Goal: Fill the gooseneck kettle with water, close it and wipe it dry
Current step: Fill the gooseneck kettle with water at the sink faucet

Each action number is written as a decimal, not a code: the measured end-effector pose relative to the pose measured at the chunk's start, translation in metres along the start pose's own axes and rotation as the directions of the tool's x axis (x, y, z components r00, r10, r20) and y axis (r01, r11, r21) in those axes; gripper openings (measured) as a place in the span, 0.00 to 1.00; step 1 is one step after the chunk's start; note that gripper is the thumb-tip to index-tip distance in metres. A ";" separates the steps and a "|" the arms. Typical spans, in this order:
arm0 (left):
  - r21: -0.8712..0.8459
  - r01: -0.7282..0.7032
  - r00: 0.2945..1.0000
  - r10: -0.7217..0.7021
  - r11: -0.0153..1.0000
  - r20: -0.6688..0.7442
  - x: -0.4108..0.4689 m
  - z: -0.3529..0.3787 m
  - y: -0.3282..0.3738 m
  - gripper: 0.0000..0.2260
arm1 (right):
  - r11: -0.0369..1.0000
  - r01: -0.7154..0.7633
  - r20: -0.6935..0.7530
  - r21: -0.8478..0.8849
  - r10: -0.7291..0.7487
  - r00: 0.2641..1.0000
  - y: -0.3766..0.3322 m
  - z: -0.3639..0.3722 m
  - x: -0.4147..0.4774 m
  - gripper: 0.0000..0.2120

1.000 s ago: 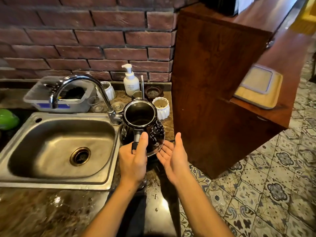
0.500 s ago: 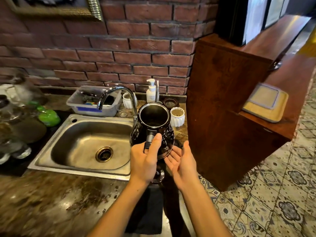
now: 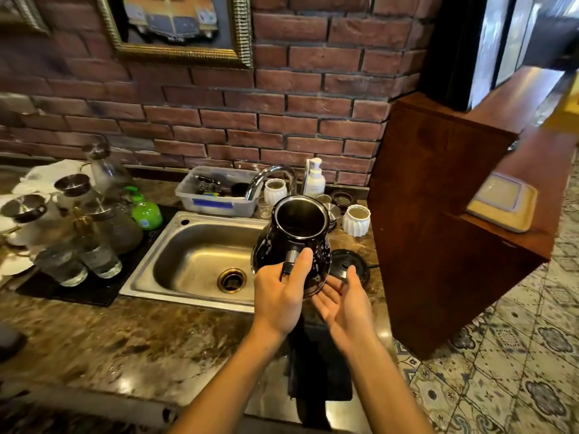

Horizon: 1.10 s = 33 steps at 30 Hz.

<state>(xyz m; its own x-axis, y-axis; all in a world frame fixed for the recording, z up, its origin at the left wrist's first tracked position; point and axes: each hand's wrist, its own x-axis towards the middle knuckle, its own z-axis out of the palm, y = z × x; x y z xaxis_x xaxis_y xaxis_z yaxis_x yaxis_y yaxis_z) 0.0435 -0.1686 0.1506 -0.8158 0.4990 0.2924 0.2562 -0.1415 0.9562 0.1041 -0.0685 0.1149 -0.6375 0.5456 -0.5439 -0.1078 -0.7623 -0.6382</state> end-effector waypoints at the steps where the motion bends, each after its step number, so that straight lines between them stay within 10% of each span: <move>1: 0.014 -0.023 1.000 0.024 1.000 -0.007 -0.002 -0.010 0.003 0.18 | 1.000 0.006 -0.003 -0.006 -0.006 1.000 0.007 0.007 -0.005 0.30; 33: -0.049 0.157 0.973 -0.163 0.986 -0.165 0.048 -0.139 -0.098 0.13 | 0.977 -0.215 -0.015 0.005 0.215 0.976 0.121 0.086 0.084 0.32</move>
<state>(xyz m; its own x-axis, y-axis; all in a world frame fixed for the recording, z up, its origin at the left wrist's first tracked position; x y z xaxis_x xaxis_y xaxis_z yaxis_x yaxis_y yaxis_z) -0.0926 -0.2497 0.0728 -0.9210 0.3669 0.1307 0.0993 -0.1033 0.9897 -0.0280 -0.1449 0.0391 -0.6342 0.3741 -0.6767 0.0282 -0.8634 -0.5037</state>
